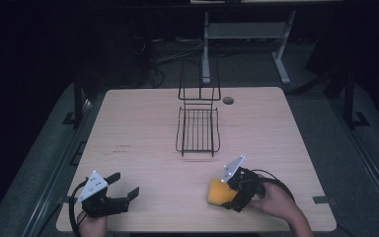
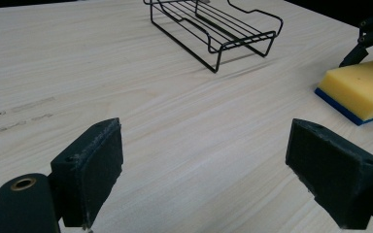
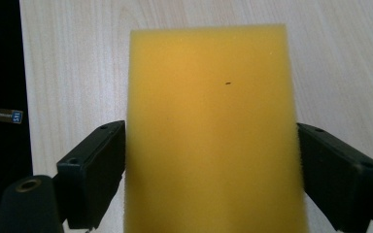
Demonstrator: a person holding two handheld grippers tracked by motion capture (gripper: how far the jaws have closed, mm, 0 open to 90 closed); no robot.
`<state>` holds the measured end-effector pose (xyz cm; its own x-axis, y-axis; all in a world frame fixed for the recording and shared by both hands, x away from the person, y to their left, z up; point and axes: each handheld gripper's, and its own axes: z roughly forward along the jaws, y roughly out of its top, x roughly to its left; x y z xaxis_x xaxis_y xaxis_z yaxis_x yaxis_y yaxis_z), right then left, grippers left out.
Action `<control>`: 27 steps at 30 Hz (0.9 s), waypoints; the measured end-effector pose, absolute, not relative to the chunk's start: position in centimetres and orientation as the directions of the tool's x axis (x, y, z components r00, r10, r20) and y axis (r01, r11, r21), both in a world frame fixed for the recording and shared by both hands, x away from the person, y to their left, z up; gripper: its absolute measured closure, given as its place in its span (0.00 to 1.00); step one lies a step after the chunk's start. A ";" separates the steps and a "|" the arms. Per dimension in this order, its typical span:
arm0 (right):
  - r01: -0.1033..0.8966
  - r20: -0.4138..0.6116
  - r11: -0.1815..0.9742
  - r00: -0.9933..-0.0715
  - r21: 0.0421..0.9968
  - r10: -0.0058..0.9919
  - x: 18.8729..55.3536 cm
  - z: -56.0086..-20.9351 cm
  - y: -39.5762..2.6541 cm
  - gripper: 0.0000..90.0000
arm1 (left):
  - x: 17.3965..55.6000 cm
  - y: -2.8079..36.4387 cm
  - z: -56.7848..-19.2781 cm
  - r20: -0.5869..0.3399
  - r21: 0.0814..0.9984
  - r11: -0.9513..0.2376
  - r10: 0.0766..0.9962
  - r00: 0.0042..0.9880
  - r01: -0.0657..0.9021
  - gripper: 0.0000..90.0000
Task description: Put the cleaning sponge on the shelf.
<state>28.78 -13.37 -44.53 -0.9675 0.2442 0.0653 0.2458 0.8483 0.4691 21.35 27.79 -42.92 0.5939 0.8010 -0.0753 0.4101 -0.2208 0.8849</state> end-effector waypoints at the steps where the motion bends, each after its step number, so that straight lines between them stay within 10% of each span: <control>1: 0.246 0.065 0.848 -0.968 0.469 0.244 28.8 -44.5 -13.4 0.16 | 21.4 27.8 -42.9 -0.075 0.885 -0.221 0.801 0.594 0.410 0.14; 27: 0.216 0.033 0.864 -0.974 0.454 0.226 28.5 -45.0 -13.2 0.20 | 21.4 27.9 -42.9 -0.083 0.887 -0.210 0.802 0.592 0.410 0.14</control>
<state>28.48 -13.18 -45.05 -0.9735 0.2262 0.0334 0.2164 0.8641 0.4545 21.40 27.89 -42.94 0.5915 0.8020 -0.0832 0.4101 -0.2104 0.8874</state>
